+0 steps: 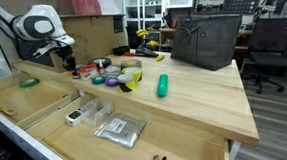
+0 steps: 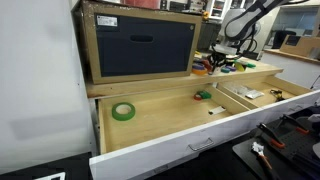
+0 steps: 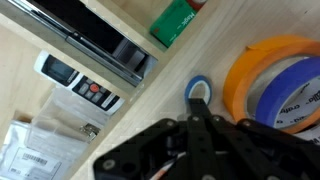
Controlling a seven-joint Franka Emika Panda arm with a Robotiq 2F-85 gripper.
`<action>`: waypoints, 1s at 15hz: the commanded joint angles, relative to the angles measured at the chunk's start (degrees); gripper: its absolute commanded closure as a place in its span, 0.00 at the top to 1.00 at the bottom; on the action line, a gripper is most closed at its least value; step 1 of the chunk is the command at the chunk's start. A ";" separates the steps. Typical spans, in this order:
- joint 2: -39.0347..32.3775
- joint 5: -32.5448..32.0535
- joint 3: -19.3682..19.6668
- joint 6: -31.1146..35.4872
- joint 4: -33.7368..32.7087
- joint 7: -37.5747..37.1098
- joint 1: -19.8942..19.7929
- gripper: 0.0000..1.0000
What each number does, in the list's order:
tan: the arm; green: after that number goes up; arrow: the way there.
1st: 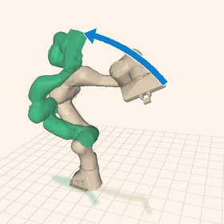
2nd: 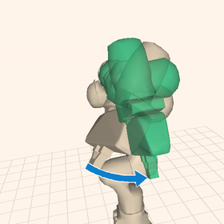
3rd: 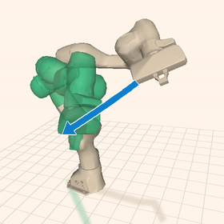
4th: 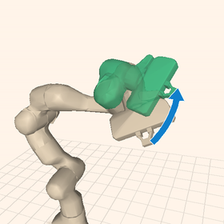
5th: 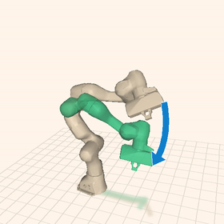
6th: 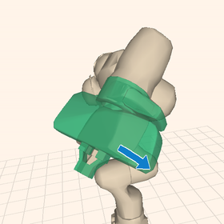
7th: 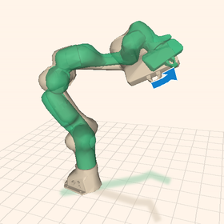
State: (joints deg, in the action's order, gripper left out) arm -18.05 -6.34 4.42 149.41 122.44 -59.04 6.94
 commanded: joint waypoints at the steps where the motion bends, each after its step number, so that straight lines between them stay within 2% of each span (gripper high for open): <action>1: -1.17 1.36 -0.22 -0.74 -2.21 -0.17 0.65 0.00; 15: -2.13 3.01 -0.19 -2.60 -3.10 0.00 0.76 0.00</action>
State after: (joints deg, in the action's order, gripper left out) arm -19.91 -4.78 4.17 148.90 120.63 -59.04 7.48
